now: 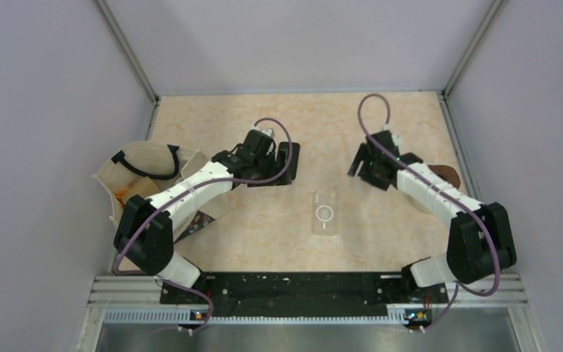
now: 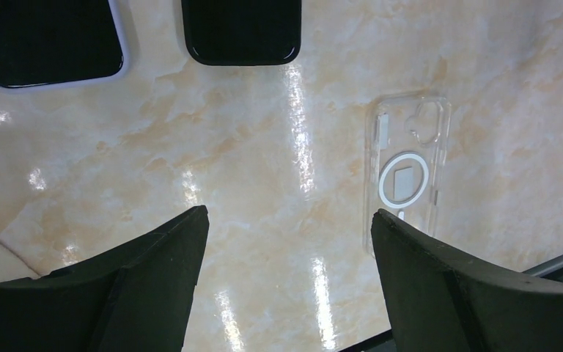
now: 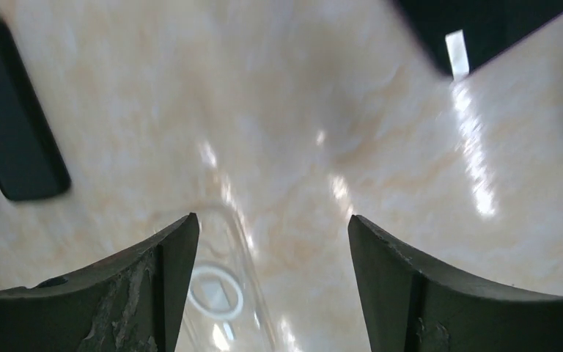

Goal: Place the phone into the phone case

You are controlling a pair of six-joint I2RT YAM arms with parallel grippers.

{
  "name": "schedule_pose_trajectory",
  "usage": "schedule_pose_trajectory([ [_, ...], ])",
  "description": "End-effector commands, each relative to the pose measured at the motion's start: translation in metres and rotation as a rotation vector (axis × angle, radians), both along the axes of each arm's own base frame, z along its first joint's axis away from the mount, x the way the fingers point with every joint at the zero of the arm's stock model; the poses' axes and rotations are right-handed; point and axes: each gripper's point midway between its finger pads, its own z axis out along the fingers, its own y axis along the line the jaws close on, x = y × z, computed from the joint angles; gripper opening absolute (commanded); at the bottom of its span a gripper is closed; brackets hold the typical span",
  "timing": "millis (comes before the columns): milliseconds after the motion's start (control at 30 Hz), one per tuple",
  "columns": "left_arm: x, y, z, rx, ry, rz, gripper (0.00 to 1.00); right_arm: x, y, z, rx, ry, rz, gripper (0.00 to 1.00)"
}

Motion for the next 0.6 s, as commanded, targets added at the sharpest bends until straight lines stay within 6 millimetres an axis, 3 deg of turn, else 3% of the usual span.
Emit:
schedule_pose_trajectory([
  [0, 0.0, -0.006, 0.025, -0.062, -0.056, -0.023, 0.86, 0.078, -0.064, 0.04, -0.096, -0.154, -0.15, 0.77],
  [133, -0.002, -0.005, 0.031, -0.061, -0.06, -0.04, 0.86, 0.126, -0.099, 0.041, -0.114, -0.165, -0.216, 0.85],
  [300, -0.004, -0.006, 0.04, -0.071, -0.072, -0.061, 0.86, 0.171, -0.123, 0.033, -0.077, -0.173, -0.277, 0.87],
  [433, -0.006, -0.008, 0.042, -0.075, -0.071, -0.076, 0.86, 0.192, -0.141, 0.019, -0.037, -0.165, -0.324, 0.87],
  [567, -0.006, -0.008, 0.044, -0.073, -0.074, -0.088, 0.87, 0.196, -0.159, 0.003, 0.025, -0.143, -0.388, 0.88],
])
